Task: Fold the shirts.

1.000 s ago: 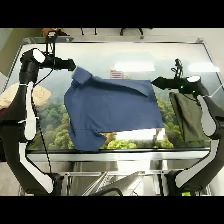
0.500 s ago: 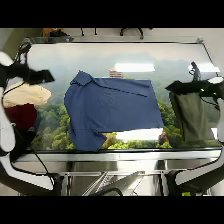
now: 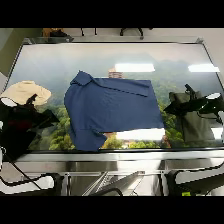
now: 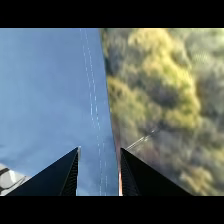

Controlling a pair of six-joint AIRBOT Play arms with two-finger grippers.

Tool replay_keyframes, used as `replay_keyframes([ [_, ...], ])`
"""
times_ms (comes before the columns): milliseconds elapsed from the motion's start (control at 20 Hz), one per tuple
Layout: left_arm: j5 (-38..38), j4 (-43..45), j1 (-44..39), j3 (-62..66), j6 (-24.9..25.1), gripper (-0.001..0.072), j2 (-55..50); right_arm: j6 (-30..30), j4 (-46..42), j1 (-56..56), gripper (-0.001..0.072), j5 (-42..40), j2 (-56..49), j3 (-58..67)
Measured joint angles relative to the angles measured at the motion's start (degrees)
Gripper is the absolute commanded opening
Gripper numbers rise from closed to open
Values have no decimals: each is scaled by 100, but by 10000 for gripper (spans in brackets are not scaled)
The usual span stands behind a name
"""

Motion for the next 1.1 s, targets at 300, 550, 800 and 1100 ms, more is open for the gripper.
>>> replay_keyframes([
  [300, 601, -669, 0, -750, 415, 474, -31, -50, 85, -4, 290, -9, 13, -98],
  [550, 579, -1097, -481, -841, 629, 473, -409, -81, 103, -7, 291, -70, 13, -109],
  [800, 590, -1128, -911, -866, 734, 19, -787, -101, 103, -7, 292, -79, -4, -109],
  [1100, 234, -1001, -697, -691, 870, 21, -935, -101, 87, -2, 302, -81, -142, -109],
])
